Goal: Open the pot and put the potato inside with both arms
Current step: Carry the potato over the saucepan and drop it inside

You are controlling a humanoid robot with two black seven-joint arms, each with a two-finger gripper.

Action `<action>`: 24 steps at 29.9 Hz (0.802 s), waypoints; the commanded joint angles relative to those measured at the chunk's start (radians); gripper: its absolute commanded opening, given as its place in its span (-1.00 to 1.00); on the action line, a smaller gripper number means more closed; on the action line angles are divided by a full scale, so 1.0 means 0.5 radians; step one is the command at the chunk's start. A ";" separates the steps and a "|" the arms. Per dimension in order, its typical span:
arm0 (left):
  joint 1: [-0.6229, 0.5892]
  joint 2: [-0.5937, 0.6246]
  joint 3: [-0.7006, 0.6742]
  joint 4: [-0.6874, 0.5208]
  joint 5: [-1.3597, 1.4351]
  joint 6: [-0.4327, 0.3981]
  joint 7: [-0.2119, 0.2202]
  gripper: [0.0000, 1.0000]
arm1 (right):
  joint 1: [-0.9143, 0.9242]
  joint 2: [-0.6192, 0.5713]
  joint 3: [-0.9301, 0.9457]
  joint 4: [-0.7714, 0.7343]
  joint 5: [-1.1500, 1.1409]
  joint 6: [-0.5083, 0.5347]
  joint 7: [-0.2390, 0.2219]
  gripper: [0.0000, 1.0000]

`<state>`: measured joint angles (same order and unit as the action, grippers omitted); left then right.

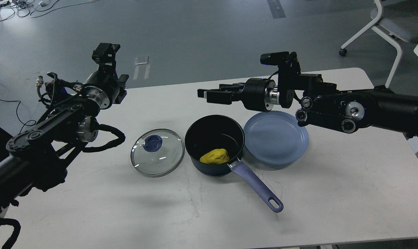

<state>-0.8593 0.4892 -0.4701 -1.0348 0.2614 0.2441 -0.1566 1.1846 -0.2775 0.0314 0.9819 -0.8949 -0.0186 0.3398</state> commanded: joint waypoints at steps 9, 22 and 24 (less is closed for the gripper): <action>0.218 -0.165 -0.376 0.032 -0.372 -0.227 0.101 0.96 | -0.461 -0.062 0.903 0.003 1.578 0.098 -0.290 1.00; 0.387 -0.144 -0.542 0.017 -0.449 -0.580 0.141 0.97 | -0.713 0.030 1.250 -0.218 1.808 0.458 -0.526 1.00; 0.390 -0.141 -0.545 0.005 -0.449 -0.601 0.138 0.97 | -0.709 0.082 1.214 -0.276 1.802 0.461 -0.517 1.00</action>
<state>-0.6667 0.4183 -0.7408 -1.0265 0.0374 -0.0433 -0.0868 0.8287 -0.2709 0.6552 0.8850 0.0069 0.2147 0.0792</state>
